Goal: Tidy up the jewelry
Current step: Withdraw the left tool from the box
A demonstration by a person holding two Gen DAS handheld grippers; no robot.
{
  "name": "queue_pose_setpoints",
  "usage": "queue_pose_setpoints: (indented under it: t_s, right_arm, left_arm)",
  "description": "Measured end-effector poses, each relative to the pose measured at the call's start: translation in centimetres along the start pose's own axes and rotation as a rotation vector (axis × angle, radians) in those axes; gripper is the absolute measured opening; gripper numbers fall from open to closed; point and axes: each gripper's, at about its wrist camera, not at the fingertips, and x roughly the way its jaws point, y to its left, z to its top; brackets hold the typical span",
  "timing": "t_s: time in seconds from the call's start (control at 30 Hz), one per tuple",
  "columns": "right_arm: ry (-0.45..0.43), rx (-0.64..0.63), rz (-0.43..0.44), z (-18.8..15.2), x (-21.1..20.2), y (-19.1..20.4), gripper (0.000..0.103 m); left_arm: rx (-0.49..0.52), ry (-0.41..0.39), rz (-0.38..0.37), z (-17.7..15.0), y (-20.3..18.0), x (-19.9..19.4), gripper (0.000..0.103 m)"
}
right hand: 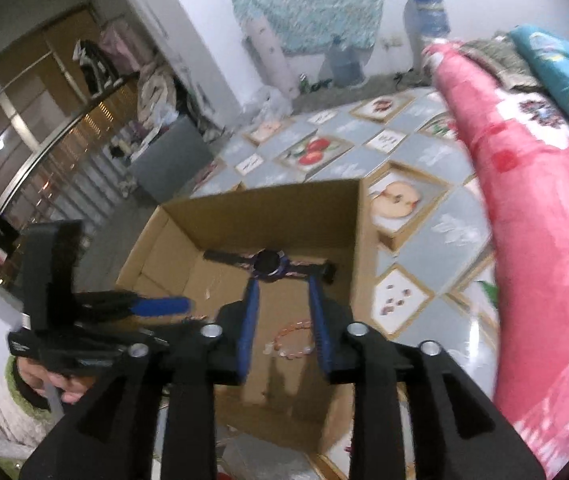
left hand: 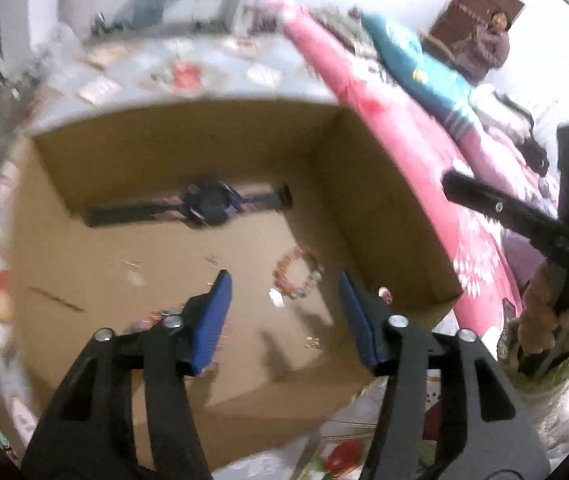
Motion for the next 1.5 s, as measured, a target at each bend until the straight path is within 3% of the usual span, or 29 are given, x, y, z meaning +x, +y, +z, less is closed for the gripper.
queue_pose_setpoints:
  t_s: [0.1, 0.17, 0.27, 0.33, 0.43, 0.47, 0.57, 0.63, 0.73, 1.13, 1.27, 1.43, 1.5]
  right_arm:
    - [-0.013, 0.038, -0.034, -1.2, -1.2, -1.5, 0.051]
    - [0.015, 0.081, -0.028, -2.2, -0.9, -2.7, 0.055]
    - [0.077, 0.151, -0.024, -3.9, 0.6, -4.1, 0.056]
    - [0.134, 0.184, -0.012, -4.8, 2.2, -4.5, 0.056]
    - [0.229, 0.19, 0.03, -6.1, 4.4, -3.9, 0.055]
    - [0.239, 0.196, 0.076, -6.5, 4.9, -3.4, 0.055]
    - [0.227, 0.178, 0.03, -6.7, 4.7, -2.3, 0.057]
    - [0.219, 0.17, 0.001, -6.8, 4.4, -1.6, 0.057]
    - [0.217, 0.17, -0.022, -7.1, 3.8, -1.0, 0.057]
    - [0.188, 0.191, -0.032, -11.2, 0.5, -0.7, 0.057]
    - [0.105, 0.216, -0.064, -12.1, -1.2, -1.0, 0.059]
    - [-0.062, 0.174, -0.211, -14.0, -6.0, 0.4, 0.079]
    - [-0.114, 0.133, -0.271, -15.1, -7.8, 1.8, 0.085]
  left_arm:
    - [-0.012, -0.141, 0.086, -0.8, 1.4, -4.8, 0.07]
    - [-0.045, -0.241, 0.193, -1.9, 3.0, -8.0, 0.08]
    - [-0.129, -0.283, 0.31, -3.6, 5.9, -9.9, 0.084]
    - [-0.2, -0.227, 0.306, -4.4, 7.7, -9.0, 0.084]
    - [-0.261, -0.118, 0.222, -5.4, 9.2, -6.3, 0.084]
    - [-0.269, -0.089, 0.167, -5.7, 9.2, -5.2, 0.084]
    - [-0.288, -0.054, 0.08, -6.4, 8.8, -3.3, 0.084]
    - [-0.257, -0.074, 0.14, -6.5, 7.7, -3.1, 0.084]
    - [-0.243, -0.081, 0.169, -7.1, 6.9, -3.5, 0.084]
    - [-0.222, -0.107, 0.114, -12.7, 5.2, -5.9, 0.084]
    - [-0.197, -0.189, 0.154, -13.9, 4.6, -7.2, 0.084]
    - [-0.141, -0.342, 0.284, -15.9, 3.1, -11.0, 0.092]
    - [-0.119, -0.369, 0.327, -16.9, 2.5, -11.8, 0.094]
